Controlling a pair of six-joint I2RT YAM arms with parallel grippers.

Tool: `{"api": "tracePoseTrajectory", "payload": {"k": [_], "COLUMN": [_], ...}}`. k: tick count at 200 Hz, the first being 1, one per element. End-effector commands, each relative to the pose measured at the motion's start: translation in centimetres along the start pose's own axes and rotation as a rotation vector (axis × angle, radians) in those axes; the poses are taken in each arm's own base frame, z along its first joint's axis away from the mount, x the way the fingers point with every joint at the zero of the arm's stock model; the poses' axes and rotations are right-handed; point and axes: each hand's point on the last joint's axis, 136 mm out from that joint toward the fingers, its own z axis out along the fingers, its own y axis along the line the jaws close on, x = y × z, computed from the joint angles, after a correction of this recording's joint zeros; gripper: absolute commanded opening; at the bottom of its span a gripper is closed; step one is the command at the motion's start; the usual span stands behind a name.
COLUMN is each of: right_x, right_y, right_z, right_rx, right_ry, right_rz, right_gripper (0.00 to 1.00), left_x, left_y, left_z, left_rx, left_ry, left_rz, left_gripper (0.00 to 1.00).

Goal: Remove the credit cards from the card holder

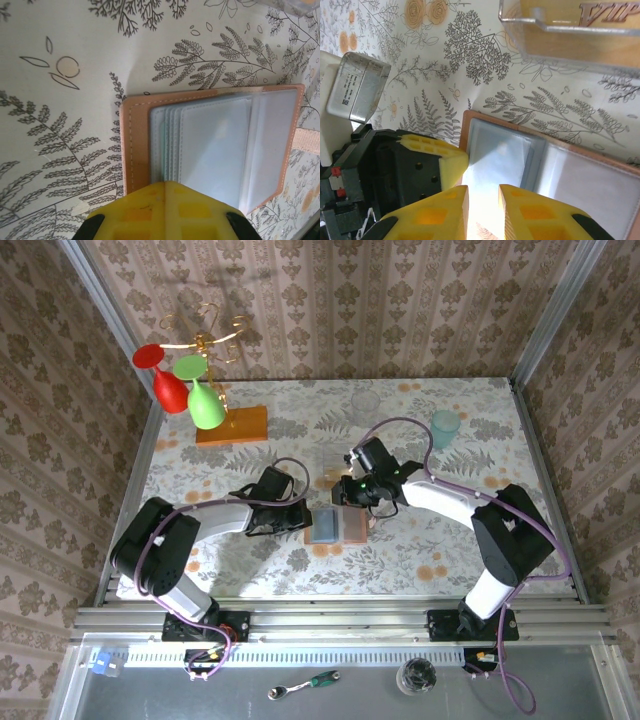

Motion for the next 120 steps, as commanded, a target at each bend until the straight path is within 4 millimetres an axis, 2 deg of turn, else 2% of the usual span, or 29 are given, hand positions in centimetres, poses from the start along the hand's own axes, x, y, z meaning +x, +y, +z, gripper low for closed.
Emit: {"api": "tracePoseTrajectory", "payload": {"k": [1, 68, 120], "right_x": [1.1, 3.0, 3.5], "right_y": [1.1, 0.9, 0.8], "right_z": [0.7, 2.6, 2.7], "right_rx": [-0.050, -0.078, -0.076], "right_ry": [0.040, 0.135, 0.148], "right_rz": [0.061, 0.110, 0.112], "right_gripper": [0.24, 0.28, 0.28], "left_x": [-0.2, 0.2, 0.5], "left_y": [-0.1, 0.5, 1.0], "left_z": [-0.8, -0.3, 0.0], "left_rx": [-0.024, -0.039, -0.056], "left_ry": [-0.025, -0.008, 0.008], "left_rz": [-0.004, -0.011, -0.037], "left_gripper": [0.06, 0.05, 0.05]}}
